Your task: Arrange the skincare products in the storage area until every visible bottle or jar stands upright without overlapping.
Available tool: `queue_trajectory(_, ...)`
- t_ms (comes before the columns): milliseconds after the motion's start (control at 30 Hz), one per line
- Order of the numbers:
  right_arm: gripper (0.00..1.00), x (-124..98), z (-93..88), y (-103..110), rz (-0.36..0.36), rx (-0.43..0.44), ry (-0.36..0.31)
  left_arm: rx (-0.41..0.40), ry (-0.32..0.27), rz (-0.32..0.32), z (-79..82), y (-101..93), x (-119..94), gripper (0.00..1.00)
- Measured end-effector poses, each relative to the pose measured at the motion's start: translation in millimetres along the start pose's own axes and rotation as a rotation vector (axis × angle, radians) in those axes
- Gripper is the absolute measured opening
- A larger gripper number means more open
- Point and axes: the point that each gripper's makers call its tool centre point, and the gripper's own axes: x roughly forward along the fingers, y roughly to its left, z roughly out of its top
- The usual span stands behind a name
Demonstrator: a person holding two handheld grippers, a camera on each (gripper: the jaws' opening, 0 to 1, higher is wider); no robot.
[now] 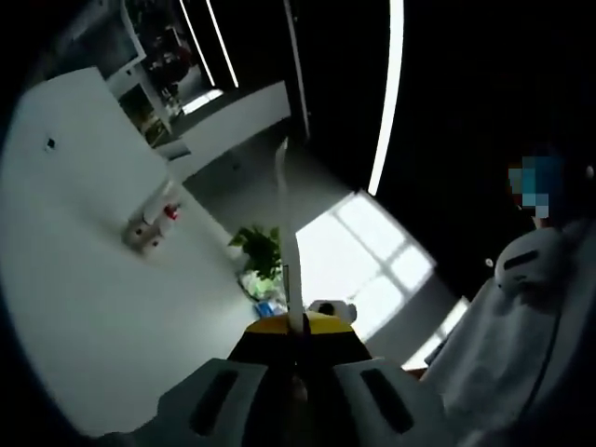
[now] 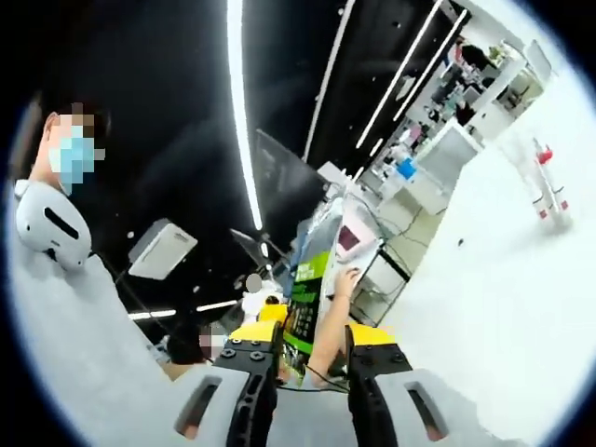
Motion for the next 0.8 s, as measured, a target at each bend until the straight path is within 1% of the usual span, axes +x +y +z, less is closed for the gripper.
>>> queue_trajectory(33,0.38,-2.3,-1.8,-3.0,-0.028,-0.043,0.018,0.001,0.0,0.005,2.0,1.6,0.2,0.0)
queue_trajectory(67,0.46,-5.4,-3.6,-7.8,-0.071,-0.106,0.039,0.007,-0.002,0.014,5.2,4.1,0.5,0.0)
queue_trajectory(100,0.5,-8.1,-5.4,-10.5,-0.096,-0.15,0.058,0.007,-0.004,0.016,7.3,5.2,0.6,0.0)
queue_trajectory(133,0.51,-12.5,-3.1,-16.6,-0.15,-0.196,0.054,0.005,-0.005,0.017,10.3,6.9,0.8,0.0)
queue_trajectory(200,0.54,-18.2,-2.2,-22.8,-0.213,-0.293,0.072,0.0,-0.011,0.022,15.0,10.3,1.5,0.0)
queue_trajectory(267,0.6,-25.5,-2.9,-35.1,-0.313,-0.411,0.096,0.004,-0.015,0.042,22.3,17.2,2.9,0.0)
queue_trajectory(300,0.6,-26.2,-2.4,-33.3,-0.319,-0.414,0.078,0.005,-0.018,0.046,23.8,18.7,3.2,0.0)
queue_trajectory(333,0.58,-29.2,3.6,-29.8,-0.333,-0.479,0.036,-0.002,-0.019,0.05,27.7,21.9,4.4,0.0)
queue_trajectory(367,0.53,-30.4,4.4,-29.8,-0.342,-0.491,0.032,-0.008,-0.02,0.053,30.5,24.3,5.6,0.0)
queue_trajectory(400,0.52,-31.7,1.4,-30.8,-0.362,-0.504,0.056,-0.009,-0.018,0.059,34.7,27.6,7.5,0.0)
queue_trajectory(433,0.52,-33.1,-0.2,-34.3,-0.384,-0.517,0.075,-0.007,-0.016,0.062,37.3,29.3,9.0,0.0)
queue_trajectory(500,0.59,-33.9,-3.0,-43.4,-0.429,-0.541,0.108,-0.007,-0.01,0.066,44.7,34.2,13.0,0.0)
queue_trajectory(533,0.61,-35.5,-5.4,-47.6,-0.454,-0.544,0.128,-0.009,-0.011,0.068,47.9,36.1,14.8,0.0)
queue_trajectory(567,0.59,-38.7,-3.7,-52.8,-0.494,-0.569,0.128,-0.008,-0.012,0.069,53.3,39.0,17.7,0.0)
queue_trajectory(600,0.54,-40.5,1.3,-53.2,-0.519,-0.64,0.117,-0.008,-0.012,0.07,56.8,40.8,19.8,0.0)
queue_trajectory(667,0.43,-38.1,2.9,-52.3,-0.528,-0.69,0.116,-0.004,-0.012,0.074,65.8,45.1,24.3,0.0)
queue_trajectory(700,0.42,-35.1,2.0,-52.5,-0.521,-0.716,0.127,-0.002,-0.012,0.074,69.3,46.8,25.7,0.0)
queue_trajectory(733,0.44,-31.7,-3.0,-53.7,-0.514,-0.714,0.156,0.001,-0.011,0.075,74.1,49.6,27.7,0.0)
queue_trajectory(767,0.45,-29.8,-7.6,-54.3,-0.504,-0.705,0.169,0.002,-0.009,0.075,78.5,52.9,29.4,0.0)
queue_trajectory(800,0.44,-30.9,-11.5,-54.1,-0.5,-0.711,0.187,0.004,-0.007,0.077,81.2,55.6,30.4,0.0)
